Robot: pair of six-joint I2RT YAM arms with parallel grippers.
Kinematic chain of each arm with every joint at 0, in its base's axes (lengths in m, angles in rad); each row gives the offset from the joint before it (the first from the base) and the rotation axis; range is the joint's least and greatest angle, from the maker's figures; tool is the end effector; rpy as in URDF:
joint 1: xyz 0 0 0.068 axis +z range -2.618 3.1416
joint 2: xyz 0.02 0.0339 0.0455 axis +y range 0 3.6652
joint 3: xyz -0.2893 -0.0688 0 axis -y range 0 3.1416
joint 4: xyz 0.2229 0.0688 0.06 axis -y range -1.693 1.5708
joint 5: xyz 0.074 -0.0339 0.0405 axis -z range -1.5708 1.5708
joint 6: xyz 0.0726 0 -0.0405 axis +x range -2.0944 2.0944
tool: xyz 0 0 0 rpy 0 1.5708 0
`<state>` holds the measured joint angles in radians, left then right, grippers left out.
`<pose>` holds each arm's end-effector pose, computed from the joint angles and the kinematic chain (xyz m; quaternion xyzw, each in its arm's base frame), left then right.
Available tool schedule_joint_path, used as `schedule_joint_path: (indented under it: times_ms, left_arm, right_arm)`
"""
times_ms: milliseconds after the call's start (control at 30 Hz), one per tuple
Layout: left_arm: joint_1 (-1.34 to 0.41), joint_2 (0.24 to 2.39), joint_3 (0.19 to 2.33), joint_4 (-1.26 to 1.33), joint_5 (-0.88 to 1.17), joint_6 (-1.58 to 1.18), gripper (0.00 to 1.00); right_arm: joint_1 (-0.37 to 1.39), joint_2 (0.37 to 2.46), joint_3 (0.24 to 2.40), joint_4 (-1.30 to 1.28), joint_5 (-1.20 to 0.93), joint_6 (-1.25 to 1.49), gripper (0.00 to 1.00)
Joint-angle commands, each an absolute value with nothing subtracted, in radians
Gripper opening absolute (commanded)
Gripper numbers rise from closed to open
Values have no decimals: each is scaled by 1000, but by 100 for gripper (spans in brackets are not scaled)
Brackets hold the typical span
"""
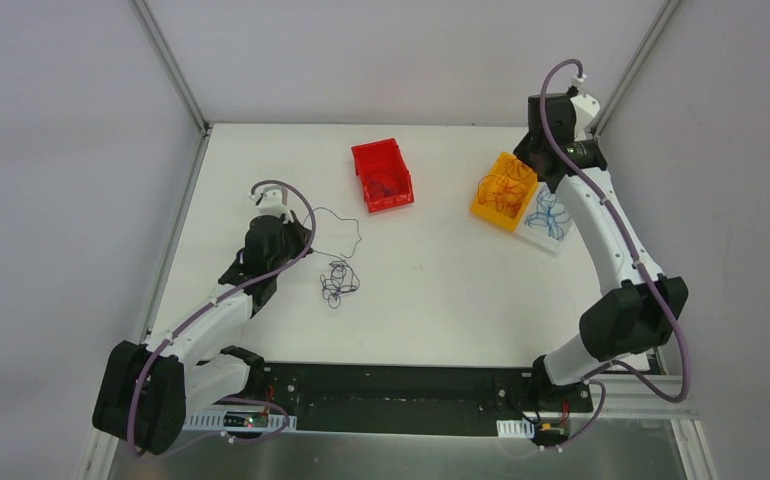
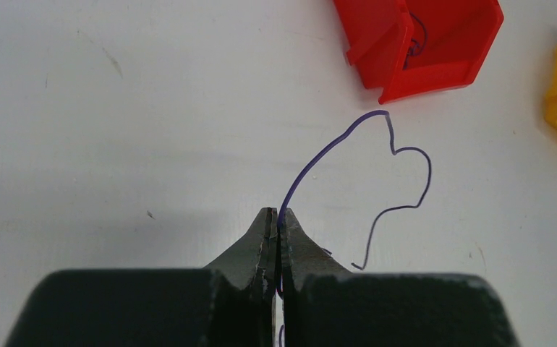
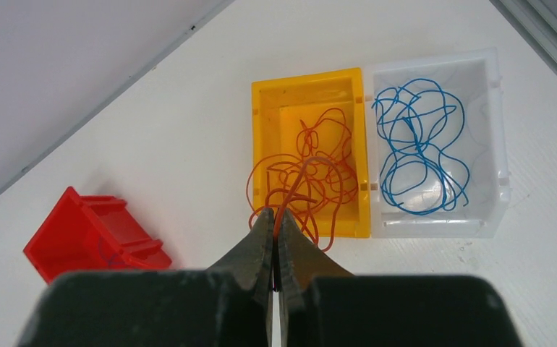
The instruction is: Untangle the cables
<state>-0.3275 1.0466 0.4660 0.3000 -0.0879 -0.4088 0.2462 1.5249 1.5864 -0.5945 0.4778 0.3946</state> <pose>0.2246 -0.0696 0.2513 -0.0588 0.7965 -0.1834 0.5731 0.3425 0.0517 0.4057 0.1796 0.8327 -0.0433 0.5220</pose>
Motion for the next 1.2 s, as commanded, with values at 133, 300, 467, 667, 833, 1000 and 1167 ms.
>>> schedule_joint_path:
  times_ms: [133,300,467,667,833,1000,1167]
  left_arm:
    - [-331,1025,454,345,-101,-413,0]
    - [-332,1029,454,352,-95,-411,0]
    - [-332,1033,456,356,-84,-411,0]
    - [-331,1032,454,359,-71,-413,0]
    - [-331,1028,455,362,-65,-411,0]
    - [-331,1032,454,379,-27,-410,0]
    - [-332,1042,457,414,68,-404,0]
  right_arm:
    - [190,1673,1686,-556,448,382,0]
    - [188,1814,1703,-536,440,399,0]
    - [179,1988,1743,-553,416,434,0]
    - [133,2146,1788,-607,289,498,3]
    - [125,2088,1762,-602,238,490,35]
    - [136,1937,1756,-635,265,443,57]
    - [197,1771,1687,-637,266,351,74]
